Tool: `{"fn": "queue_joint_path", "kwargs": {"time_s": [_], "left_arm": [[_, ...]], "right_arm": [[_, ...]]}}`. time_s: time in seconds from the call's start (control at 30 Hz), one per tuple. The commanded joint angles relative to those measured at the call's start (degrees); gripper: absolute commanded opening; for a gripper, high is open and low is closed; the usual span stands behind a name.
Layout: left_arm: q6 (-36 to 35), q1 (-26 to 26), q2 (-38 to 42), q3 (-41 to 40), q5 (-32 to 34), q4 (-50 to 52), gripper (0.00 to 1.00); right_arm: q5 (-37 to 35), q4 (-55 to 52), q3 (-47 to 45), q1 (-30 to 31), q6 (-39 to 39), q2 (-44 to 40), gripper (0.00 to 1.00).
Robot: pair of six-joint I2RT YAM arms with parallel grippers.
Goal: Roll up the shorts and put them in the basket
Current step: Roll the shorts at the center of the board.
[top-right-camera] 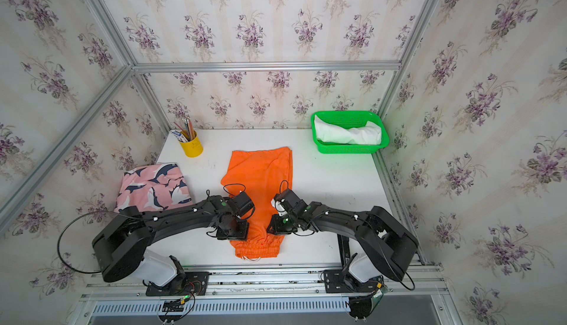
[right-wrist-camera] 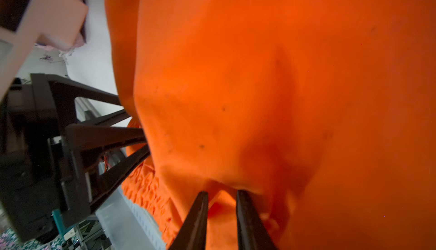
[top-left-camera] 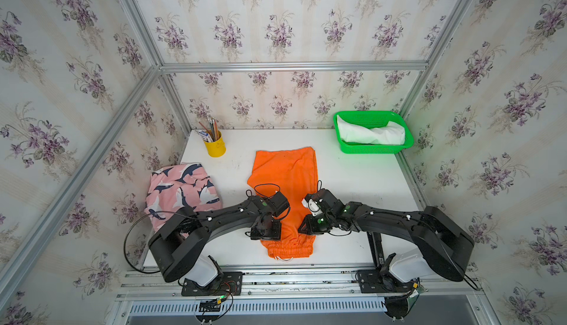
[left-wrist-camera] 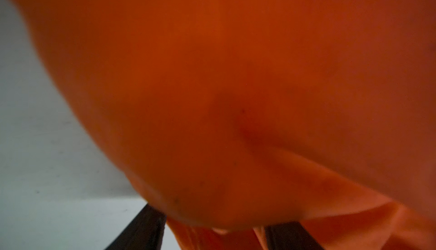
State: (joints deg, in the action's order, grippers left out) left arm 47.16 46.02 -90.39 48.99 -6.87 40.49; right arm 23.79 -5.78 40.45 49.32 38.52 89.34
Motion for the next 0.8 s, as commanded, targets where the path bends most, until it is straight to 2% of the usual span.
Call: {"fn": "queue_joint_path", "kwargs": {"time_s": [0.0, 0.17, 0.4, 0.57, 0.63, 0.77], "left_arm": [[-3.0, -1.5, -2.2, 2.8, 1.0, -2.6, 0.67], [-5.6, -3.5, -2.5, 8.6, 3.7, 2.0, 0.66], [-4.7, -3.5, 8.1, 7.3, 5.2, 7.9, 0.69], [-0.9, -3.3, 16.3, 1.0, 2.2, 7.8, 0.71], [1.5, -3.4, 18.2, -1.8, 3.3, 8.9, 0.71], [3.4, -3.0, 20.9, -6.2, 0.7, 6.5, 0.71]], "right_arm": [[-4.2, 2.3, 2.8, -0.3, -2.8, 4.3, 0.24], [-6.3, -1.0, 10.1, -0.9, -5.3, 9.5, 0.21], [-6.7, -8.2, 15.5, -0.8, -7.5, 1.8, 0.23], [-4.1, -9.9, 11.4, -0.6, -6.3, -5.4, 0.24], [-2.4, -9.4, 9.0, -0.5, -5.3, -7.8, 0.25], [0.9, -9.5, 5.2, 0.2, -4.5, -9.6, 0.25]]}}
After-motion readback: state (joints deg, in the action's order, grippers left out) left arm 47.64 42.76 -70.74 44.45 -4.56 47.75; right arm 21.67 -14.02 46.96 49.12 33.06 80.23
